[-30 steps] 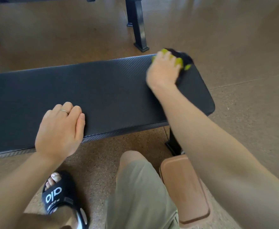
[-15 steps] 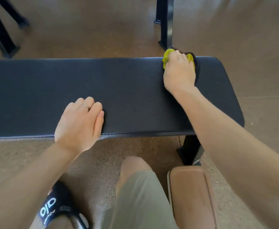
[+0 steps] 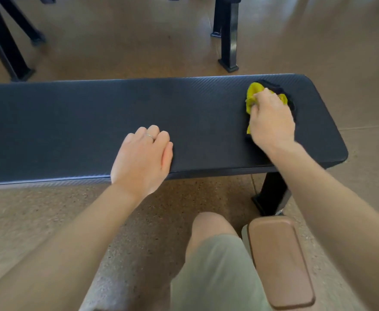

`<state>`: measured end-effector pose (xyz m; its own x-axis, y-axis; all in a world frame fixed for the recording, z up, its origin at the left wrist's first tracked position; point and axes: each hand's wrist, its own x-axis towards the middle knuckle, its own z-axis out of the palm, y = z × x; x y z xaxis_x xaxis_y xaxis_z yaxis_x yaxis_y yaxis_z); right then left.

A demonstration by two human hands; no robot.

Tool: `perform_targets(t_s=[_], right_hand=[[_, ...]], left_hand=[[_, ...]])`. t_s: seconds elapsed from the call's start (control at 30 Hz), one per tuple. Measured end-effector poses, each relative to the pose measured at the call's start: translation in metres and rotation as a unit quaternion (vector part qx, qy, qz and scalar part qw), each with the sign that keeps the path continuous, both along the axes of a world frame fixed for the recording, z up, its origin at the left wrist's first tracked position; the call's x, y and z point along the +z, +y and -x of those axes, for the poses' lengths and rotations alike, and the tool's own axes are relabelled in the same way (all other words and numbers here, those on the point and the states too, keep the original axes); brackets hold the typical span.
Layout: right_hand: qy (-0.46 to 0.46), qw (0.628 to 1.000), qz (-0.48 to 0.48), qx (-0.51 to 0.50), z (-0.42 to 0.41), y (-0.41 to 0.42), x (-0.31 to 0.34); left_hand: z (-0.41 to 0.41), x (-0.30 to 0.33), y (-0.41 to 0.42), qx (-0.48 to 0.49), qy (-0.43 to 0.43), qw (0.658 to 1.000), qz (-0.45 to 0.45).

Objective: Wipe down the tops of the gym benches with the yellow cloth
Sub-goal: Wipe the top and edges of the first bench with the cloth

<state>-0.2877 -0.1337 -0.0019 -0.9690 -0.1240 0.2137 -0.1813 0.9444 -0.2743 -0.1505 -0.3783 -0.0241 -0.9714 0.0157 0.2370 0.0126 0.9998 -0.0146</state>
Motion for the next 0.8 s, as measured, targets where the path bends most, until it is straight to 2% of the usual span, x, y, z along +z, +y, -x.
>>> perform_targets(t_s=[0.07,0.17,0.27,0.33,0.4,0.5,0.67,0.73,0.8], right_hand=[[0.024,1.000,0.003,0.020,-0.032,-0.049,-0.006],[0.032,0.993,-0.006,0.111,-0.099,-0.126,-0.024],[0.033,0.984,-0.005,0.174,-0.116,-0.124,-0.023],[0.032,0.990,-0.005,0.137,-0.101,-0.101,-0.020],[0.024,0.999,0.008,0.034,-0.085,-0.090,-0.015],[0.028,0.997,-0.001,-0.072,-0.095,-0.129,-0.013],[0.020,1.000,0.003,0.023,-0.176,-0.246,-0.021],[0.027,0.997,-0.004,0.072,-0.179,-0.243,-0.020],[0.034,0.997,-0.029,0.063,-0.169,-0.206,-0.021]], left_hand=[[0.002,0.000,-0.003,-0.012,0.003,1.000,-0.013],[-0.001,0.008,-0.016,-0.061,-0.003,0.995,-0.078],[-0.019,0.017,-0.068,-0.024,0.019,0.998,-0.055],[-0.031,0.016,-0.118,0.065,0.025,0.996,-0.061],[-0.036,0.013,-0.145,0.122,0.016,0.985,-0.119],[-0.036,0.007,-0.141,0.108,0.021,0.987,-0.121],[-0.036,0.007,-0.147,0.084,0.023,0.984,-0.158],[-0.037,0.007,-0.148,0.070,0.023,0.983,-0.167],[-0.039,0.007,-0.151,0.057,0.021,0.982,-0.180]])
